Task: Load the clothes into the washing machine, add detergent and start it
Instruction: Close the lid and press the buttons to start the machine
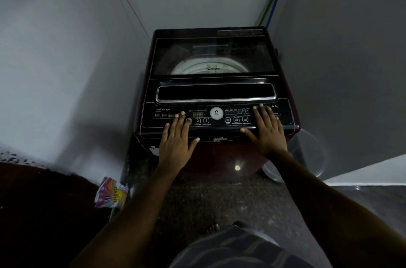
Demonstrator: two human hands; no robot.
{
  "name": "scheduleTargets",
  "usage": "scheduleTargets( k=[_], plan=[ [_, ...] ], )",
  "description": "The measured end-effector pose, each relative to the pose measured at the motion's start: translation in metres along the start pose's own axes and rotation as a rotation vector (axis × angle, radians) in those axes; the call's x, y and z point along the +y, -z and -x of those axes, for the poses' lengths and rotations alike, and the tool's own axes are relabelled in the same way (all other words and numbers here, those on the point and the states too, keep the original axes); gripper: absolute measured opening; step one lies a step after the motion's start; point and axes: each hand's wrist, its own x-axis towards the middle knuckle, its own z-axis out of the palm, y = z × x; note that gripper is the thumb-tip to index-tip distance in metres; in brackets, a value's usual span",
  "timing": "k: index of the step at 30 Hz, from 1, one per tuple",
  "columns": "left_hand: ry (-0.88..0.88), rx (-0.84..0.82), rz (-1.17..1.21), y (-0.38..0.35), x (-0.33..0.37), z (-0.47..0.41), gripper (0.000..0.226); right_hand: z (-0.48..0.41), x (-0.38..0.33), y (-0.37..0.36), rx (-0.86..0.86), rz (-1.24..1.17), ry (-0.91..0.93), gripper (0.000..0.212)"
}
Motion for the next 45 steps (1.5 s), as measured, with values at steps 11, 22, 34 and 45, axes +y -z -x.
scheduleTargets(
  k=[11,22,34,45],
  plan=[
    [0.017,-0.032,0.136,0.014,-0.001,-0.007,0.079,-0.004,-0.007,0.008,-0.092,0.042,-0.025,0.091],
    [0.06,-0.182,0.084,0.015,-0.023,-0.026,0.105,-0.005,-0.004,0.004,-0.08,0.016,-0.02,0.09],
    [0.054,-0.15,0.07,0.011,-0.022,-0.025,0.104,-0.005,-0.002,0.003,-0.055,0.019,-0.015,0.089],
    [0.062,-0.138,0.07,0.009,-0.018,-0.024,0.098,-0.002,-0.008,0.009,-0.078,0.014,-0.026,0.089]
  ],
)
